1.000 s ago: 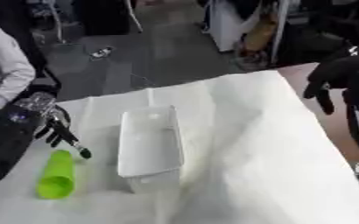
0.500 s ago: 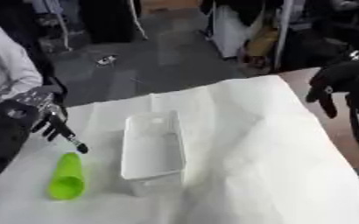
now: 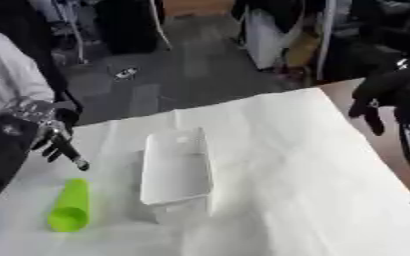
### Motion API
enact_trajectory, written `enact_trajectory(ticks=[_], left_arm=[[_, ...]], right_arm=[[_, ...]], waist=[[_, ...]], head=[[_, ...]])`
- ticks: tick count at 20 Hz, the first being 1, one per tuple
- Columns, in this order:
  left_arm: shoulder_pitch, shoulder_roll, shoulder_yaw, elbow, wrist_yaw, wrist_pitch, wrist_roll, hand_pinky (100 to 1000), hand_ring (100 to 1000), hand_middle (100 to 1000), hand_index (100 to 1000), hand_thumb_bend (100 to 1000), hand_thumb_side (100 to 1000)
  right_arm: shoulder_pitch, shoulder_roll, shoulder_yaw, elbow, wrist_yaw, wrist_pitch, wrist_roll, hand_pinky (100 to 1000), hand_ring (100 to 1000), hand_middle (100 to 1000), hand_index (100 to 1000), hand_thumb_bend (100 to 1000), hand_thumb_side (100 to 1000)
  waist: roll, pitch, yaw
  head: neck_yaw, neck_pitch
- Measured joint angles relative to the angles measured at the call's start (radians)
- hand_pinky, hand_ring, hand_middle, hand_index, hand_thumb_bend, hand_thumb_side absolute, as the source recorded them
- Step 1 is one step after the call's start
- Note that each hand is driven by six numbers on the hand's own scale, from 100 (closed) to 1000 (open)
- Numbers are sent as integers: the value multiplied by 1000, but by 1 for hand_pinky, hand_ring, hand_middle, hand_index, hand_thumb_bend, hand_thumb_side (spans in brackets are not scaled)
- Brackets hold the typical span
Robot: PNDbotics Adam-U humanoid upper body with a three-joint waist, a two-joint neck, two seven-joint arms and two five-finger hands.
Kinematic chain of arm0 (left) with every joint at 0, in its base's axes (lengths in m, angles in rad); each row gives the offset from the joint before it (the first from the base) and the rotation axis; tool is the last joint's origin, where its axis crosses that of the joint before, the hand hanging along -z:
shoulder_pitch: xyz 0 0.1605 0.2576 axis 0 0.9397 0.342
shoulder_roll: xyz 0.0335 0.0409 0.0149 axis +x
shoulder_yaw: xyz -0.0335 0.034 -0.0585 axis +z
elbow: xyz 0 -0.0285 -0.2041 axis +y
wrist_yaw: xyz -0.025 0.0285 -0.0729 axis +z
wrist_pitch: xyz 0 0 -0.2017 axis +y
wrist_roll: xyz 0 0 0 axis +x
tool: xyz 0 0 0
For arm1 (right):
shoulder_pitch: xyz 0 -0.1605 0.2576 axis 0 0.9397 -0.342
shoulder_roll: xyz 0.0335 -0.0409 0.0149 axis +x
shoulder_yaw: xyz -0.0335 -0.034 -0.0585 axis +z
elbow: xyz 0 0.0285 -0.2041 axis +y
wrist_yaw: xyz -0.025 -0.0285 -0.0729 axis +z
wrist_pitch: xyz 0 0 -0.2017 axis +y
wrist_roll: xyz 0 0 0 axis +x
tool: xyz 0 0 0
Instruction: Pick up objects on the table and place them in the box.
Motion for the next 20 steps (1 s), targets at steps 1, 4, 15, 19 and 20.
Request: enact_trajectory(ticks=[1, 4, 15, 19, 20], left_arm=[[3, 1, 6, 20, 17, -3, 3, 100, 271, 439, 518, 172, 1000], [9, 7, 19, 63, 40, -12, 12, 100, 269, 435, 520, 169, 1000], [60, 48, 79, 189, -9, -85, 85, 100, 229, 387, 518, 180, 1000], [71, 49, 109, 214, -54, -108, 108, 100, 223, 381, 512, 200, 1000], [72, 49, 113, 217, -60, -111, 111, 100, 222, 381, 512, 198, 1000]], right_arm=[[0, 0, 0, 0, 0, 1, 1, 100, 405, 499, 626, 100, 747], [1, 0, 0, 0, 0, 3, 3, 100, 405, 499, 626, 100, 747], [9, -9, 0, 0, 3, 8, 7, 100, 405, 500, 626, 100, 750], [9, -9, 0, 0, 4, 8, 7, 100, 405, 500, 626, 100, 751], [9, -9, 0, 0, 4, 8, 7, 100, 405, 500, 626, 100, 751]], waist=[[1, -2, 1], [1, -5, 3], [7, -15, 13], [7, -16, 13], [7, -16, 13]], head=[[0, 1], [0, 1], [-17, 14], [-17, 17], [-17, 18]])
